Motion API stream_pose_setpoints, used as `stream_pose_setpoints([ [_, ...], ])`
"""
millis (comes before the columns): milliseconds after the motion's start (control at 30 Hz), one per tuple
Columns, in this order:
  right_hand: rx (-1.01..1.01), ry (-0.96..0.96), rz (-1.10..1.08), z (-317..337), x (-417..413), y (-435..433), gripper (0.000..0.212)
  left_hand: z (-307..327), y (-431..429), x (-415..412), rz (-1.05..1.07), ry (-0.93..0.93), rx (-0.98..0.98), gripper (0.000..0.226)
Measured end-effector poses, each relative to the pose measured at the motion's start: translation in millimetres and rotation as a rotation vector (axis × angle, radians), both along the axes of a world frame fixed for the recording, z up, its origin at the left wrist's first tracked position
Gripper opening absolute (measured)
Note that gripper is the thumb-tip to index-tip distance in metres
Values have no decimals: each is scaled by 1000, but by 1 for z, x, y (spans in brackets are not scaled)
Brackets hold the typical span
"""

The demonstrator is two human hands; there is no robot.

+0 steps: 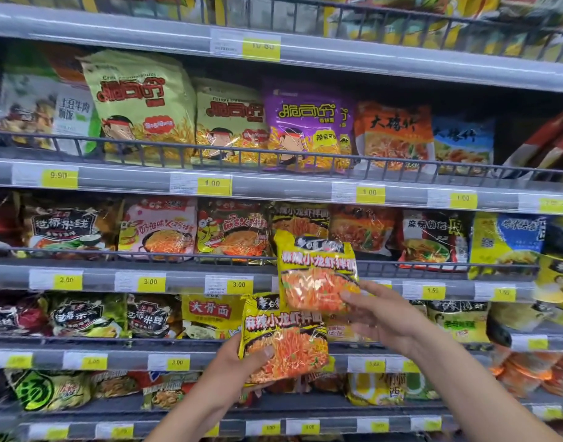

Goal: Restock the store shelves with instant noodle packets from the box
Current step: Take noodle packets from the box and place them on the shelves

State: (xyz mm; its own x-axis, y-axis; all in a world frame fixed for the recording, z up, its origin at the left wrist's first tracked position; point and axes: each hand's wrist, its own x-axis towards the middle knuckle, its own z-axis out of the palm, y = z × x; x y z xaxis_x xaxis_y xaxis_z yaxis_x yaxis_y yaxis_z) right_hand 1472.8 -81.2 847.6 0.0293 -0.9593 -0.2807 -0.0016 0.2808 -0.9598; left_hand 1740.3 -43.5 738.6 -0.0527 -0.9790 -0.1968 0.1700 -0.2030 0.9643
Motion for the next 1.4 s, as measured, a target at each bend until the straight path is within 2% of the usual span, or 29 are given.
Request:
stream_pose_setpoints([
  [100, -51, -19, -43, 20, 2, -24, 47, -2, 1, -2, -1, 3, 12, 117],
  [167, -81, -27, -82, 33, 6, -39, 49, -2, 4, -3, -2, -5, 5, 115],
  [300, -105, 54, -129, 53, 18, -65, 74, -4, 8, -4, -22, 5, -5, 118],
  [400, -113, 184, -124, 65, 29, -80, 89, -4, 10, -5, -26, 56, 7, 116],
  [467, -113, 264, -124, 70, 38, -85, 80, -1, 13, -5, -47, 92, 14, 111],
  [533, -118, 335, -155, 71, 43, -91, 57, 1, 16, -4, -70, 107, 12, 100],
  [567, -126, 401, -159, 70, 45, -94, 49, 1, 17, -4, -75, 115, 9, 95],
  [633, -182, 719, -118, 65, 47, -97, 39, 7, 22, -5, -81, 109, -5, 93],
  [700, -246, 1075, -67, 61, 46, -96, 47, 13, 25, -6, -91, 109, 11, 88],
  [733, -264, 1182, -56, 60, 47, -93, 49, 14, 26, -6, -93, 123, 23, 86],
  [767, -276, 1241, -54, 59, 47, -90, 49, 12, 25, -5, -93, 138, 24, 89],
  [833, -285, 1296, -72, 59, 47, -85, 49, 5, 22, -4, -80, 156, 31, 111],
  [900, -348, 1280, -125, 58, 45, -80, 48, -1, 18, -3, -58, 177, 20, 129],
  [967, -542, 1202, -200, 53, 37, -70, 43, -1, 16, -4, -9, 214, 26, 138],
  [1033, -702, 1021, -196, 42, 30, -50, 27, 3, 13, -4, 28, 269, 31, 146],
  [1067, -713, 889, -152, 36, 27, -37, 20, 6, 11, -5, 32, 290, 35, 145],
  [1100, -658, 777, -89, 27, 24, -24, 20, 9, 9, -5, 21, 303, 39, 140],
  [1200, -350, 606, 157, 9, 20, 13, 48, 24, 2, -9, 6, 332, 21, 115],
  [1233, -280, 554, 225, 3, 19, 19, 53, 33, 1, -12, -15, 330, -1, 98],
  [1300, -204, 431, 265, -4, 17, 21, 62, 53, -3, -19, -75, 303, -37, 43],
  [1333, -203, 398, 238, -4, 16, 20, 74, 63, -7, -24, -90, 295, -59, 30],
  [1400, -233, 361, 164, 1, 13, 16, 85, 77, -17, -29, -107, 289, -67, 37],
])
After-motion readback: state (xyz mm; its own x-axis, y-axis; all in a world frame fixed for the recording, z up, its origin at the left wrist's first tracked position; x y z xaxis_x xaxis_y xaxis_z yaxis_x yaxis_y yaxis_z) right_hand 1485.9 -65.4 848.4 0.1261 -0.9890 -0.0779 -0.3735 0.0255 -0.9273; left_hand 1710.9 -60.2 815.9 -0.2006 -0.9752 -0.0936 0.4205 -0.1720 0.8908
